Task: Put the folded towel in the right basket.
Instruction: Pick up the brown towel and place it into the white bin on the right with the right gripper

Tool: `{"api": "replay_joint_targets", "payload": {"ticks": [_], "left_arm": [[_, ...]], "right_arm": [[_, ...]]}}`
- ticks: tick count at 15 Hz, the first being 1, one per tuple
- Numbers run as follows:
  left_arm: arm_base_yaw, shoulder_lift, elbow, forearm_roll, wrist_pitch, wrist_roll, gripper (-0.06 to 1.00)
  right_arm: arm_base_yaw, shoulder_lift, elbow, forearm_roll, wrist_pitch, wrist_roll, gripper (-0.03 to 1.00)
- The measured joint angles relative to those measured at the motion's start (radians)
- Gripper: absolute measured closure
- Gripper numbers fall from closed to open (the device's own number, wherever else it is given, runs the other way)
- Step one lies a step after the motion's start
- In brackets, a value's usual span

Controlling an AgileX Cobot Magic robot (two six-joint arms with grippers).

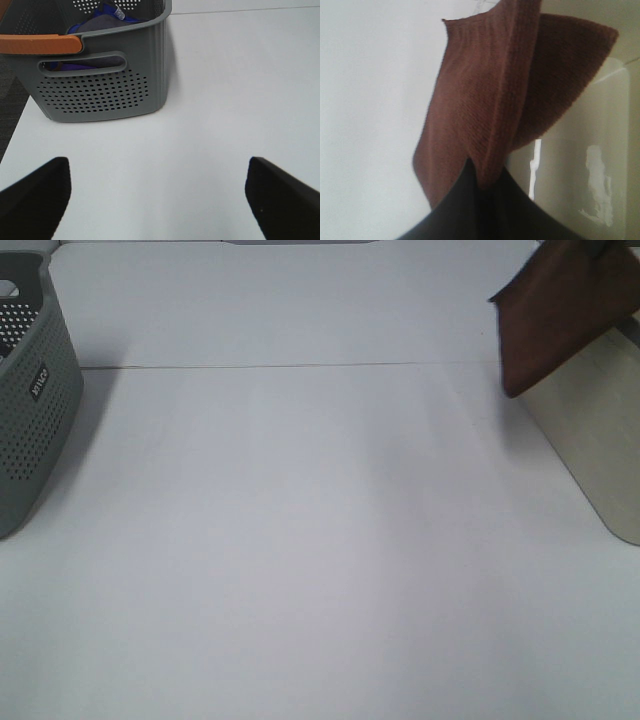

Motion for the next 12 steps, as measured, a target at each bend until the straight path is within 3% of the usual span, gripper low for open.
{"api": "replay_joint_targets", "payload": {"ticks": [5, 9, 11, 12], "left_arm": [[0.0, 0.0, 0.0, 0.0, 0.0, 0.0, 0.06], [0.0, 0.0, 0.0, 0.0, 0.0, 0.0, 0.06], [0.0, 0.0, 0.0, 0.0, 0.0, 0.0, 0.06], [0.0, 0.0, 0.0, 0.0, 0.0, 0.0, 0.06]], "right_arm": [[-0.249, -0.034, 0.0, 0.117, 0.001, -0.097, 0.94], [-0.352, 0.016, 0.0, 0.138, 0.002, -0.113, 0.94], [-0.367, 0.054, 0.0, 0.138, 0.002, -0.115, 0.87], [-0.368, 0.078, 0.0, 0.138, 0.002, -0.113, 0.75]]}}
